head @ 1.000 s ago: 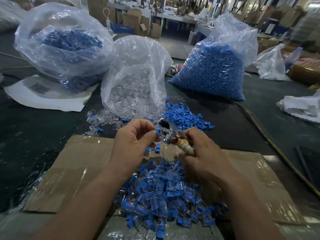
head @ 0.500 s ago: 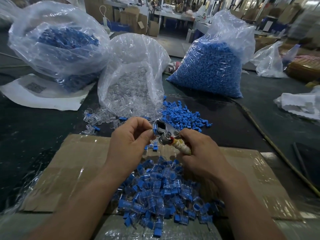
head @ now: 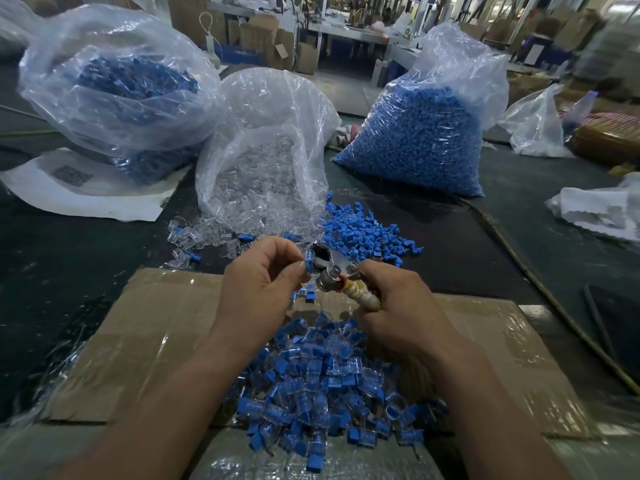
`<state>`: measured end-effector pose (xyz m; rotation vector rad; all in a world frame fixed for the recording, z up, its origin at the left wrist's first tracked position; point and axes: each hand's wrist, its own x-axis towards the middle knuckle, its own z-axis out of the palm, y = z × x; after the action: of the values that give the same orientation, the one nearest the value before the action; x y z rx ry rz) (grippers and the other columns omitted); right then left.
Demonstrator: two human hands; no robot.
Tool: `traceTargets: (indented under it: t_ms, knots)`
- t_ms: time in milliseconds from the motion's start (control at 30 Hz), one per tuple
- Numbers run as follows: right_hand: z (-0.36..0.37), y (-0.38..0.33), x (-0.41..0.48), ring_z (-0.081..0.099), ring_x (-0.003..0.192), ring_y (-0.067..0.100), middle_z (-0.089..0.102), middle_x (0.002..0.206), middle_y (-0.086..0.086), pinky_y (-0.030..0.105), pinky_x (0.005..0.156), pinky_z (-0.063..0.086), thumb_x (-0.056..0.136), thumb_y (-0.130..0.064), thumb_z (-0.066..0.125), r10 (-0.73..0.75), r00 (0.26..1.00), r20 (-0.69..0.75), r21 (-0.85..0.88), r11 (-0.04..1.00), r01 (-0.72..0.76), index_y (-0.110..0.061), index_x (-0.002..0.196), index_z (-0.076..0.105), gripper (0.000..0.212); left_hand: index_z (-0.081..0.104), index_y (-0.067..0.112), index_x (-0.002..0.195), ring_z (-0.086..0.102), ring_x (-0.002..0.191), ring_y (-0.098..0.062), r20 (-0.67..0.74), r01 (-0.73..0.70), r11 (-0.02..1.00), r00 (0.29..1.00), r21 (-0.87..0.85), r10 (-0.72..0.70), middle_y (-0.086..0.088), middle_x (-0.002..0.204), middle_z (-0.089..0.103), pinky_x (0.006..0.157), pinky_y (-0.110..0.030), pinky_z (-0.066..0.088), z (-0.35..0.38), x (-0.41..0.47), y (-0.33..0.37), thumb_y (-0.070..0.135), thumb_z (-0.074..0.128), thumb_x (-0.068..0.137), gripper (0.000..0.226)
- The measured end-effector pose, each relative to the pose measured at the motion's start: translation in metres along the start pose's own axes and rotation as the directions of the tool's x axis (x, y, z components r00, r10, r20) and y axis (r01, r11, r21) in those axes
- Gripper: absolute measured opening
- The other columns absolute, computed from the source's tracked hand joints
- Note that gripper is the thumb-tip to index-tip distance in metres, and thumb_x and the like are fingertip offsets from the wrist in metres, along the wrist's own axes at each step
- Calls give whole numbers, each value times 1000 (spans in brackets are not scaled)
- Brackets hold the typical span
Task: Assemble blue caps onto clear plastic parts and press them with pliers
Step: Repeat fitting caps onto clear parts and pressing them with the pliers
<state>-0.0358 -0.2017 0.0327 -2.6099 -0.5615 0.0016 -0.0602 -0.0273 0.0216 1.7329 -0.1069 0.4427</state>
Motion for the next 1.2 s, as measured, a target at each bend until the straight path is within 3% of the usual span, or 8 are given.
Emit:
traceTargets:
  t_ms: [200, 467, 667, 800, 1000, 1200]
  knots:
    - [1, 0, 0, 45, 68, 7, 49, 74, -12, 29, 61, 38, 68, -15, 67, 13, 1000, -10, 15, 1000, -12, -30, 68, 38, 33, 56, 25, 72, 61, 63, -1, -12, -14, 999, 1000, 35, 15, 3, 68, 62, 61, -10, 48, 0, -1, 0, -8, 59, 82, 34]
    - [2, 0, -1, 40, 64, 3, 46, 69, -12, 24, 53, 27, 68, -14, 65, -26, 998, -65, -50, 998, 23, -31, 66, 35, 35, 56, 24, 72, 60, 61, 2, -37, -38, 999, 999, 6, 39, 3, 67, 61, 58, -8, 47, 0, -2, 2, -7, 58, 82, 33]
    - [0, 6, 1, 47, 79, 8, 51, 86, -13, 27, 67, 39, 73, -26, 72, -13, 999, -46, 6, 1000, 14, -28, 93, 53, 28, 57, 24, 72, 62, 62, -2, -36, -2, 1000, 999, 31, 3, 4, 66, 63, 60, -11, 49, -2, 1, -1, -4, 60, 82, 30]
    - [-7, 15, -1, 49, 84, 8, 49, 88, -16, 32, 77, 45, 71, -23, 73, 25, 1000, -14, -8, 1000, -25, -23, 112, 59, 44, 60, 20, 72, 63, 58, -4, -88, 78, 995, 993, -69, -84, 4, 63, 66, 54, -13, 50, -15, 9, -1, -3, 60, 81, 24]
    - [-13, 27, -1, 53, 86, 8, 56, 90, -16, 34, 77, 47, 64, -38, 79, 123, 988, 98, -6, 992, -123, -28, 106, 62, 46, 68, 16, 68, 54, 42, -4, 208, 309, 947, 935, -85, -286, 1, 56, 65, 39, -13, 40, -24, 11, 5, 11, 69, 67, 5]
    - [-11, 30, 0, 49, 88, 7, 48, 88, -20, 30, 75, 42, 63, -43, 80, 133, 981, 142, -57, 990, -126, -30, 111, 59, 54, 70, 15, 64, 50, 41, -7, 492, 375, 927, 808, -3, -325, -6, 60, 67, 38, -15, 39, -27, 9, 6, 20, 72, 56, 10]
